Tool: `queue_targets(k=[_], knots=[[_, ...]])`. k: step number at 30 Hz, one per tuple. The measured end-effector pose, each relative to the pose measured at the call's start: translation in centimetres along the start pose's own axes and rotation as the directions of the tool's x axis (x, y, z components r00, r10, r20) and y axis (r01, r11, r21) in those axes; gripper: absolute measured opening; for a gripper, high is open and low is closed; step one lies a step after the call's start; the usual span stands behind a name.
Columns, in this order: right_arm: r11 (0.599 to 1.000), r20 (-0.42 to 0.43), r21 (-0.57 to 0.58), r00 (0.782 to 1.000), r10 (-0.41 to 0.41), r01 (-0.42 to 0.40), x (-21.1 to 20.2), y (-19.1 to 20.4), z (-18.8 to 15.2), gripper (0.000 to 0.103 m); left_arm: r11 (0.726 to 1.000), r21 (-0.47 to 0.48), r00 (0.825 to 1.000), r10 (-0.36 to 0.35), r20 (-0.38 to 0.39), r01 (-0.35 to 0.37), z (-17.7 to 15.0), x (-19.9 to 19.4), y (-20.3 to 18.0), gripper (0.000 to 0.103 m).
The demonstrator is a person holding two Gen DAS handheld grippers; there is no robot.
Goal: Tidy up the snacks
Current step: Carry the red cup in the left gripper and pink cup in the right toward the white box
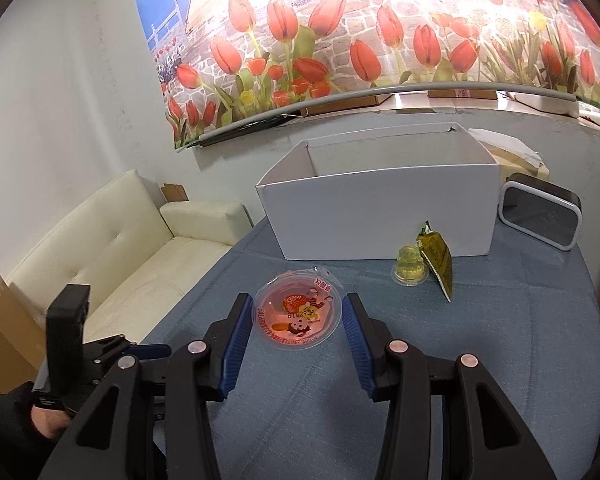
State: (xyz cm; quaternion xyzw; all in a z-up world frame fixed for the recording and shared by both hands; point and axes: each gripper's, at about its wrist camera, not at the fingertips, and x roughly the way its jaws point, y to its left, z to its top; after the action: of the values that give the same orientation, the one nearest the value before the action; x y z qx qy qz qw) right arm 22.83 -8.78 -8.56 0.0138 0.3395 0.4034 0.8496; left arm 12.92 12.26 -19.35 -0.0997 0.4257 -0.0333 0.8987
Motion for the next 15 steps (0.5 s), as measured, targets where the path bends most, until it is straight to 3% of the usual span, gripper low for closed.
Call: queue_targets(k=[1,3,4,5,8,15], knots=[[1.0,0.0,0.002,1.0,-0.001,0.001,-0.1,-0.1,-0.1,0.05,1.0,0.006,1.0,-0.002,-0.001,0.002,0.0,0.2,-0.1,0.097],[1.0,-0.003,0.005,1.0,-0.003,0.003,-0.1,-0.3,-0.2,0.05,0.999,0.03,0.999,0.032,0.014,-0.033,0.2,0.3,-0.3,0.078],[1.0,-0.004,0.007,1.0,-0.004,0.004,-0.1,-0.4,-0.3,0.05,0.998,0.032,0.998,0.054,0.012,-0.054,0.3,0.3,-0.3,0.058],[1.0,-0.005,0.009,1.0,-0.004,0.004,-0.1,-0.4,-0.3,0.05,0.997,0.021,0.998,0.069,0.006,-0.069,0.6,0.3,-0.1,0.045],[1.0,-0.005,0.017,1.0,-0.001,0.001,-0.1,-0.6,-0.5,0.05,0.999,0.002,0.999,0.05,0.003,-0.05,0.9,0.2,0.5,0.04],[1.0,-0.006,0.019,1.0,0.002,-0.002,0.1,-0.6,-0.6,0.05,0.999,0.025,0.999,0.032,0.042,-0.033,0.8,-0.9,-0.5,0.039]])
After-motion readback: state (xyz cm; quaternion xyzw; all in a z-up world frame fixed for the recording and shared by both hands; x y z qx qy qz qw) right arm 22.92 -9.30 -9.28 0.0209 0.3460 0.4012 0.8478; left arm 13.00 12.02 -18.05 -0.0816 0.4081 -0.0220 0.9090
